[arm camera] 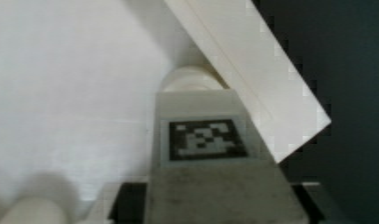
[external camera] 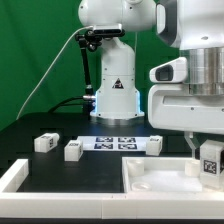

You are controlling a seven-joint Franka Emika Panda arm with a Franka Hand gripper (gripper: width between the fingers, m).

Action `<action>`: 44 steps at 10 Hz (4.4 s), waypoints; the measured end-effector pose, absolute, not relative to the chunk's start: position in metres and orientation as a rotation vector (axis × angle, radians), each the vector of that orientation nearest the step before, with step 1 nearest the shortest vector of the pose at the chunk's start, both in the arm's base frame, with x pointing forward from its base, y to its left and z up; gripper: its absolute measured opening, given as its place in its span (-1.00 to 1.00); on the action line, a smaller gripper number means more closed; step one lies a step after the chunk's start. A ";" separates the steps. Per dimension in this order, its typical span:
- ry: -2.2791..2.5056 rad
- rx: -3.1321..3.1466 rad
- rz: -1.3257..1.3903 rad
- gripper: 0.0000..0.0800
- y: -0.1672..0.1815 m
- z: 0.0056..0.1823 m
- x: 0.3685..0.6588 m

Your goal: Assemble one leg

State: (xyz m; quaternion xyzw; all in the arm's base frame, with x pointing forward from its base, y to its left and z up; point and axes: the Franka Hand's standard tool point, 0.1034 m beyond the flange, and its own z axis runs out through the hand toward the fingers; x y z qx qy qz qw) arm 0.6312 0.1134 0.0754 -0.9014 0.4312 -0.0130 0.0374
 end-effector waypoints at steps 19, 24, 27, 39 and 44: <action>0.001 -3.074 -0.069 0.62 0.119 0.075 0.629; 0.000 -3.073 -0.073 0.14 0.120 0.074 0.630; 0.022 -3.073 -0.072 -0.27 0.119 0.074 0.630; 1.920 -2.423 0.014 -0.27 0.111 0.071 0.629; 2.218 -2.130 0.059 -0.26 0.110 0.071 0.627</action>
Offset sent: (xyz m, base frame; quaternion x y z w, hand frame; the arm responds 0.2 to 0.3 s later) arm 0.0000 0.0000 0.0000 0.0000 0.0000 0.2377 0.9713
